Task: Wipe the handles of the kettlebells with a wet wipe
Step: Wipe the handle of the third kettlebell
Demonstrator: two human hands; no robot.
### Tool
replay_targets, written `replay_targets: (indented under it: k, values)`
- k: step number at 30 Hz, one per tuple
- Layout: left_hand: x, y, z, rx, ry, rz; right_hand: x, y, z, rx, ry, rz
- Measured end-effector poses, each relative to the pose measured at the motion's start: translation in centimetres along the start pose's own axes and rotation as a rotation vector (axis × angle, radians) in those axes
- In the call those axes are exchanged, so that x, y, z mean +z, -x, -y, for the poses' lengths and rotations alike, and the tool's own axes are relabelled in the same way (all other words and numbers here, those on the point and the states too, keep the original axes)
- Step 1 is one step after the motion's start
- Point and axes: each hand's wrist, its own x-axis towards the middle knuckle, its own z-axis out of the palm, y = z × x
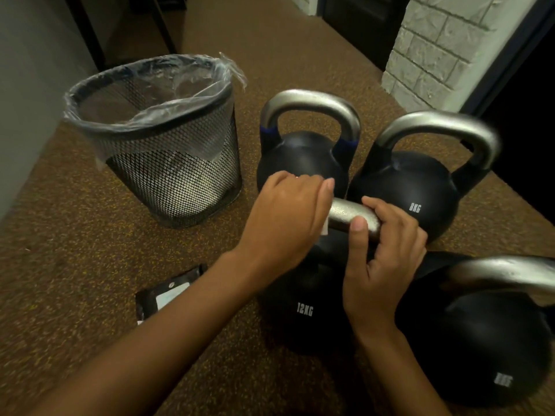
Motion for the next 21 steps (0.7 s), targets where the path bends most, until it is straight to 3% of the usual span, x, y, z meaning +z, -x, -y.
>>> replay_targets:
  k: [4,7,9,11,14,16,21]
  values:
    - [0.9,1.7,1.5,-0.001,0.146,-0.153,-0.1,0.0,-0.1,-0.005,-0.004,0.006]
    - [0.5,1.1,2.5,-0.326,0.499,-0.071,-0.1,0.0,0.0,-0.001,-0.005,0.006]
    - [0.0,-0.1,2.5,-0.517,0.527,0.064,0.0,0.0,-0.1,0.003,-0.008,0.004]
    - [-0.6,-0.8,1.9,-0.428,0.302,0.157,0.0,0.0,0.0,0.005,-0.008,-0.007]
    - [-1.0,-0.8,0.5,-0.037,-0.054,0.126,0.1,0.1,0.0,0.012,-0.003,-0.019]
    - [-0.5,-0.7,-0.5,-0.003,-0.031,0.143,0.2,0.1,0.0,0.010,-0.004,-0.022]
    - [0.1,0.2,0.2,0.072,-0.019,0.004,0.1,0.0,-0.1,-0.010,-0.005,-0.013]
